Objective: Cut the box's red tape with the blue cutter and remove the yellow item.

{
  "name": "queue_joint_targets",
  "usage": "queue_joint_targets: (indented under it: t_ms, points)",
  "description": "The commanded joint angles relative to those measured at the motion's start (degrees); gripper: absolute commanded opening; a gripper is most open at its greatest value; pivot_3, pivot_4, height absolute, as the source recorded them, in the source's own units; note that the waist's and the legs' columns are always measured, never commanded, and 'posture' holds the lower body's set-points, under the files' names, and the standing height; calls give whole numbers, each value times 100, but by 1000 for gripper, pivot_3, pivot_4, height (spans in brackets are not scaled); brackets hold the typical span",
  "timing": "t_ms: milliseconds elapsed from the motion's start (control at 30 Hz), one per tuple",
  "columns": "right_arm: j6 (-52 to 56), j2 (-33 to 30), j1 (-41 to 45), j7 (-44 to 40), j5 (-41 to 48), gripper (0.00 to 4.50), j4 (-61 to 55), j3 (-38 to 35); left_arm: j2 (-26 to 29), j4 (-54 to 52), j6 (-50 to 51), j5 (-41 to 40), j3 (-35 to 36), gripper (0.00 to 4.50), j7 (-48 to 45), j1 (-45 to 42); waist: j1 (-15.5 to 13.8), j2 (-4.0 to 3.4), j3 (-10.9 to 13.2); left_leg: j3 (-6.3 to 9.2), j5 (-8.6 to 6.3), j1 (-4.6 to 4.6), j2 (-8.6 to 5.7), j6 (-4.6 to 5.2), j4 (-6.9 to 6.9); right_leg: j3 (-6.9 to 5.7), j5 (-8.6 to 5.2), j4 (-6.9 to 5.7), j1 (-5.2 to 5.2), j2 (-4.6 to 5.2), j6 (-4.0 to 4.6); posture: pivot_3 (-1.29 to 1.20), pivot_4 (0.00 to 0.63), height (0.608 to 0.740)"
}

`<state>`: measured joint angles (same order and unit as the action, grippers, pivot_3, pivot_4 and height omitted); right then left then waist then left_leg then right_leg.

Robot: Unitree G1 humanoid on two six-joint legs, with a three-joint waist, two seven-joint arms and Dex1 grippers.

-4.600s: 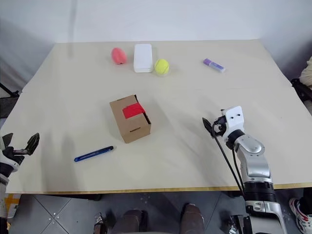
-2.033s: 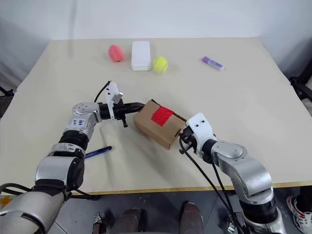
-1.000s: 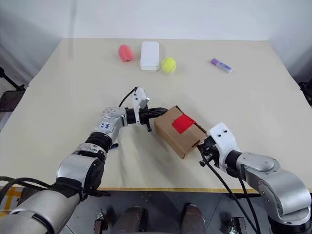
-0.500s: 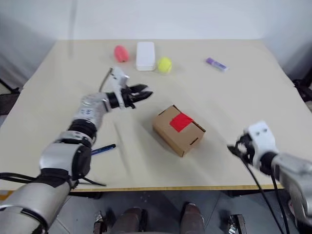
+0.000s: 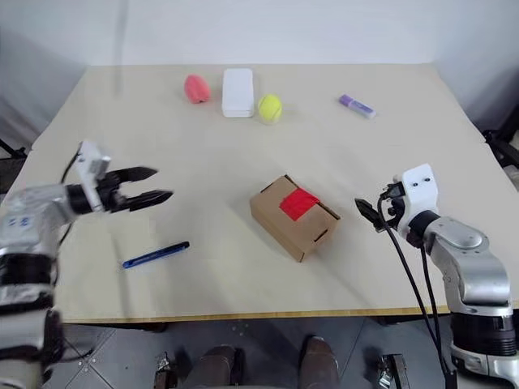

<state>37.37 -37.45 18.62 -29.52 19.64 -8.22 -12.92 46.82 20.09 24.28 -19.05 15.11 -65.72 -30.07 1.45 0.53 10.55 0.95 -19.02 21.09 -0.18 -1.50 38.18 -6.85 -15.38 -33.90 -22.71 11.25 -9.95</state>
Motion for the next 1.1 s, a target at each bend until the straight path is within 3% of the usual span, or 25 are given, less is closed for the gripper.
queue_joint_targets:
  t_ms: [33,267,533,700,900,1100]
  points:
    - [-392,24,231,87,-125,4418,230,-107,417,-839,541,-394,777,4500,159,806,9,-2,1,-2,0,-3,0,0,0,4,0,-1,0,0,0,0,150,740]
    - [-641,123,443,-23,-10,4418,513,-103,481,-1499,572,-800,2403,4500,203,2899,12,-6,4,-6,-3,-7,4,-3,-2,7,0,-3,0,-2,1,0,150,740]
    - [-634,111,342,-203,299,4418,311,-350,249,-2056,32,-1051,2731,4500,-34,3874,-76,-8,4,-12,-10,-6,4,2,3,13,1,2,0,-1,3,0,150,740]
    - [-586,-6,434,-225,327,4418,333,-433,186,-2099,-1047,-788,1790,4500,-728,3948,-120,-9,4,-21,-12,-9,5,2,3,17,1,4,-1,-2,5,0,150,740]
    - [-266,-139,317,-449,510,4418,-194,-351,408,-530,-2080,88,493,4500,-920,2886,-132,-17,5,-24,-13,-9,5,5,6,17,1,2,-1,-5,9,0,150,740]
    - [230,-214,142,-429,796,4418,-906,-436,230,955,-2906,472,-262,4500,-1188,1669,-144,-23,1,-25,-14,-11,5,7,8,17,1,-1,-1,-5,8,0,150,740]
